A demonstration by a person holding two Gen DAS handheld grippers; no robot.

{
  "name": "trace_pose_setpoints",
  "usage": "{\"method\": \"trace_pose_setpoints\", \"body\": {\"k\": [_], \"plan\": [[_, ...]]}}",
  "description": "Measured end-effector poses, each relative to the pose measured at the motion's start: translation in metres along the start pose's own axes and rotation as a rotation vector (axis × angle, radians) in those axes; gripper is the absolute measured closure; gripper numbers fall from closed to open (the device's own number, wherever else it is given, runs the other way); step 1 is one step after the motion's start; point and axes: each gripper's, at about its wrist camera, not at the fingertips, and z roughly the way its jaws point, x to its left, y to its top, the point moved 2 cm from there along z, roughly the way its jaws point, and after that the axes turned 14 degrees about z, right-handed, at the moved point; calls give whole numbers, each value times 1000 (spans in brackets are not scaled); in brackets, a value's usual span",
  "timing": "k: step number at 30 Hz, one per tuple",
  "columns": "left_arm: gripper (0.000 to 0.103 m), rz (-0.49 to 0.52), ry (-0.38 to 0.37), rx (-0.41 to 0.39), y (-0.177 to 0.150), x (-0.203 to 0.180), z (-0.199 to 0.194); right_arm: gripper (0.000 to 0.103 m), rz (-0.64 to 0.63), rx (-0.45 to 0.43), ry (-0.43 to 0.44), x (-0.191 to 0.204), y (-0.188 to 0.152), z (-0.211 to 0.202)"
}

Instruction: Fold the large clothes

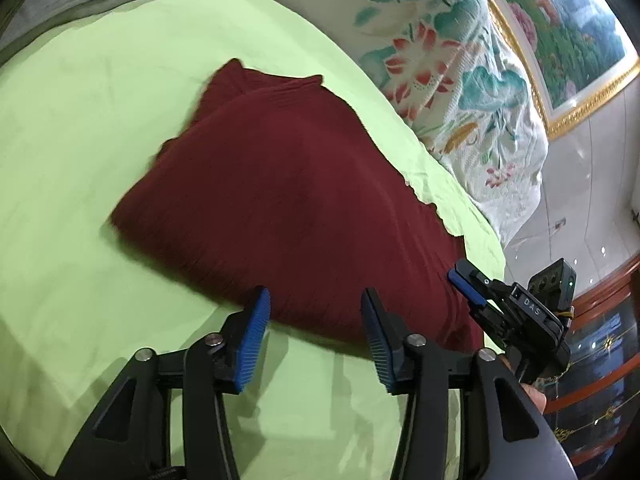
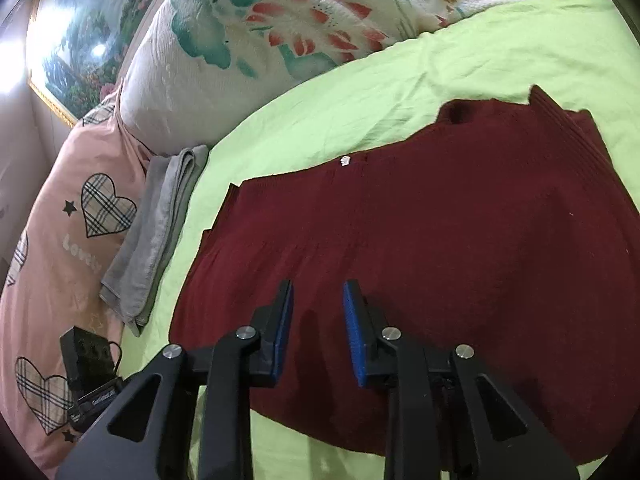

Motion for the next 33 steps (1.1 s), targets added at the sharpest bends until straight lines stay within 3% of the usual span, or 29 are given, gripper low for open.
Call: {"method": "trace_pose_setpoints", "body": {"k": [4, 8, 9, 20, 26, 31, 33], "plan": [[48, -39, 1, 4, -15, 11, -6, 76, -22, 26, -9, 7, 0, 17], [48, -77, -9, 11, -23, 20, -4, 79, -34, 80, -103, -3, -1, 56], [48, -84, -13, 10, -23, 21, -3, 80, -22, 63, -87, -7, 1, 60], [39, -163, 7, -35, 3, 29, 14, 79, 71, 27, -28, -5, 3, 33], [39, -217, 16, -62, 19, 38, 23, 79, 20, 16, -33, 16, 9, 38], [39, -218, 23, -71, 22, 40, 26, 80, -15, 56, -127, 20, 11, 75], [39, -212, 28, -73, 23, 40, 27, 80, -43, 30, -139, 20, 11, 82]]}}
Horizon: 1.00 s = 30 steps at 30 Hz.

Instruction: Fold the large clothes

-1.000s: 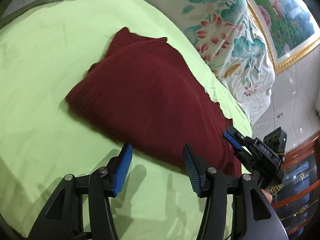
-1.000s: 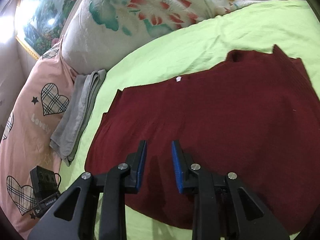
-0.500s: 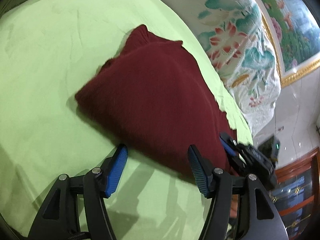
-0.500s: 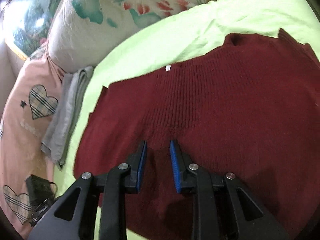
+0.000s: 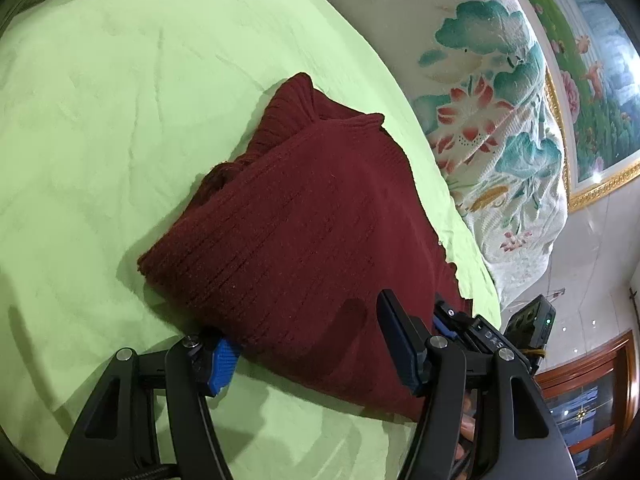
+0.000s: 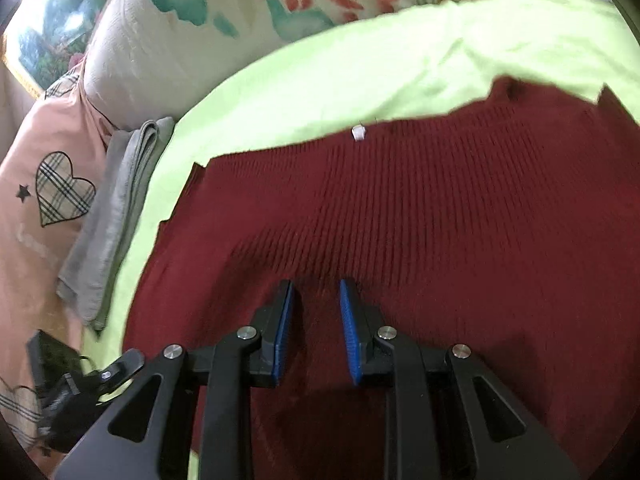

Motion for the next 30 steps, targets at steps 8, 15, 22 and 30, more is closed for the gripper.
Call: {"method": "trace_pose_setpoints", "body": {"k": [8, 15, 22, 30], "plan": [[49, -3, 30, -40, 11, -2, 8, 80, -10, -8, -4, -2, 0, 0], [93, 36, 8, -49, 21, -25, 9, 80, 10, -3, 23, -4, -1, 0], [95, 348, -96, -110, 31, -151, -4, 75, 302, 141, 320, -51, 17, -18], [95, 697, -98, 96, -48, -256, 91, 25, 550, -3, 578, -136, 31, -100]]}}
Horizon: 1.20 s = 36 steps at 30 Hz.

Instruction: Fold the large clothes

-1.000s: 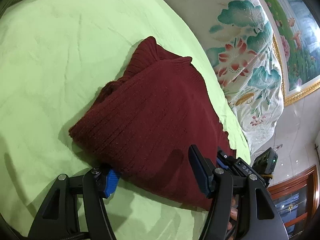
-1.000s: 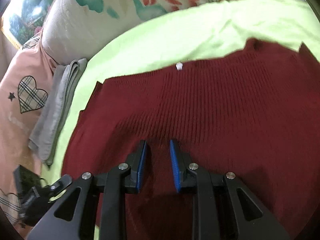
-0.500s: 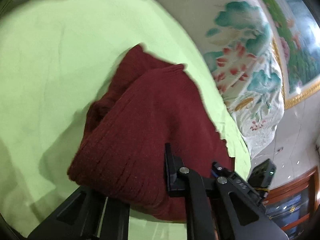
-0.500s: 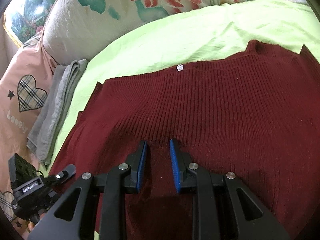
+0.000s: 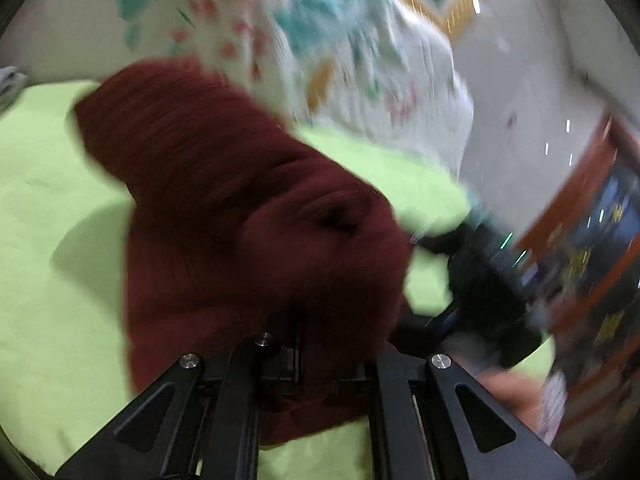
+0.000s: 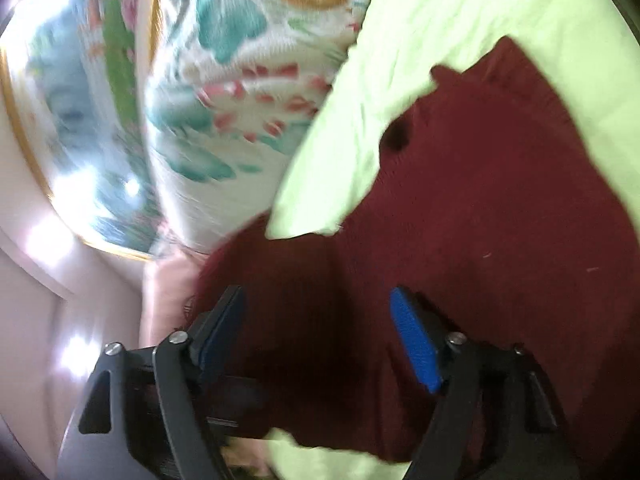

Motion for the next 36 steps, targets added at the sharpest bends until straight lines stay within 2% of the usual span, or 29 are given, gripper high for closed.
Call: {"method": "trace_pose_setpoints", "body": {"k": [3, 6, 9, 11, 17, 18, 21, 23, 28, 30, 32, 34, 36], "plan": [[96, 31, 23, 75, -19, -9, 30, 24, 15, 36, 10, -4, 1, -8], [96, 33, 29, 62, -21, -7, 28, 24, -5, 67, -23, -5, -1, -4], [96, 29, 25, 54, -17, -4, 23, 24, -51, 72, -109, 0, -1, 5], [96, 41, 25, 49, -17, -4, 20, 24, -111, 85, -204, 7, -4, 15], [96, 101, 27, 33, -23, -14, 7, 24, -208, 104, -320, 18, 5, 51], [96, 104, 26, 36, -24, -15, 7, 29, -215, 109, -338, 19, 9, 60], [96, 109, 30, 45, -20, -16, 8, 85, -259, 119, -436, 18, 14, 80], [96, 126, 23, 33, -13, -21, 5, 87, -288, 107, -393, 27, 17, 73], [96, 191, -71, -26, 9, -60, -1, 87, -450, -32, -285, 69, 14, 9], [95, 212, -101, -16, 9, -75, 11, 87, -473, -86, -308, 65, 20, -18], [95, 217, -121, 25, 2, -83, 31, 87, -434, -89, -393, 40, 34, -28], [95, 211, -123, 100, -11, -86, 60, 87, -398, -84, -440, 17, 42, -29], [95, 220, -105, 129, -19, -88, 71, 87, -373, -62, -465, -6, 47, -26]]}}
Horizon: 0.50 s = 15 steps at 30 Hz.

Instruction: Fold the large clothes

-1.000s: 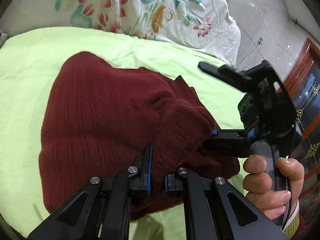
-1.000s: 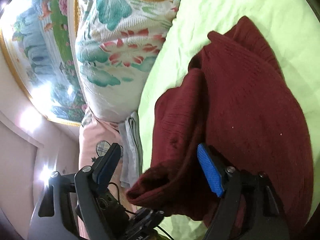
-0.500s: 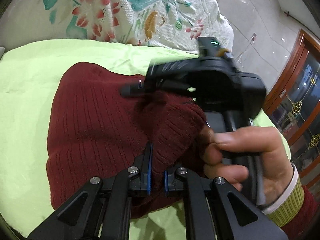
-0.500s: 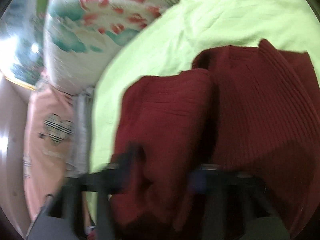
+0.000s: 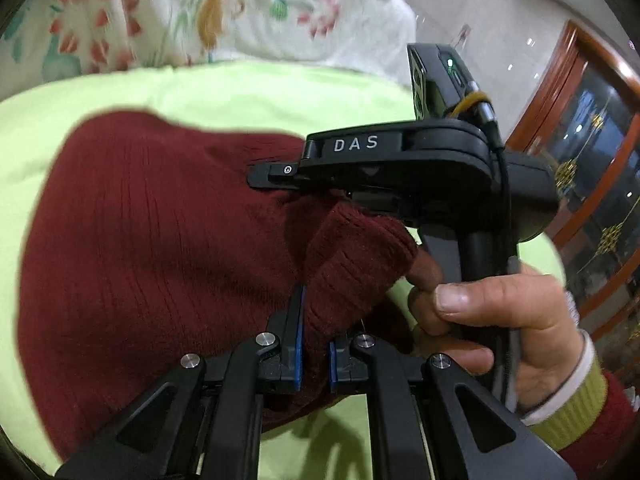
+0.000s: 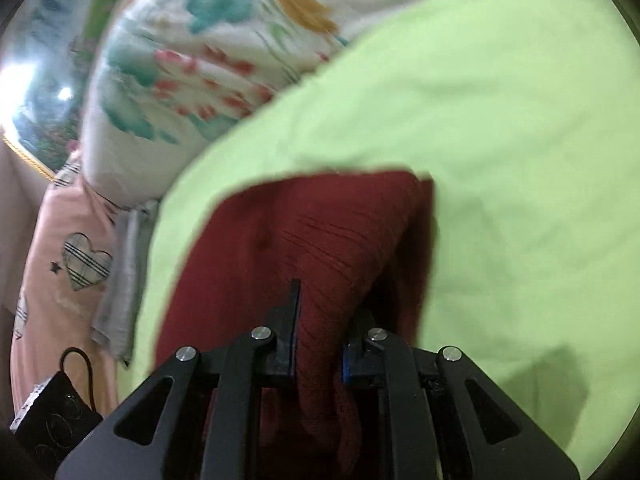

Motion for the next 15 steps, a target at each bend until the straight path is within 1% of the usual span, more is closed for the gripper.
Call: {"method": "trace_pose_setpoints", "body": {"k": [2, 3, 5, 6, 8, 10, 11, 12, 13, 14, 15], "plan": [[93, 17, 19, -4, -2, -2, -1, 86, 13, -8, 38, -7, 0, -1], [93, 15, 18, -4, -3, -1, -3, 85, 13, -9, 41, -6, 0, -1], [86, 0, -1, 3, -1, 1, -6, 84, -7, -15, 33, -1, 0, -1], [85, -10, -11, 8, -1, 2, -8, 84, -18, -17, 28, 5, -1, 1], [74, -32, -46, 12, -4, 3, -21, 82, -30, -16, 11, 9, -1, 2], [67, -40, -66, 9, -8, 3, -35, 74, -25, -15, 4, 10, -1, 0], [59, -40, -74, 5, -11, 3, -45, 72, -19, -16, 4, 9, -1, -5], [52, -41, -71, 2, -14, 2, -53, 67, -20, -24, -3, 9, -2, -10], [38, -44, -64, -11, -17, 4, -65, 59, -27, -37, -12, 9, -3, -16], [33, -54, -59, -32, -20, 7, -77, 55, -34, -52, -16, 9, -5, -22], [33, -63, -62, -46, -21, 10, -86, 46, -36, -62, -13, 9, -6, -29]]}}
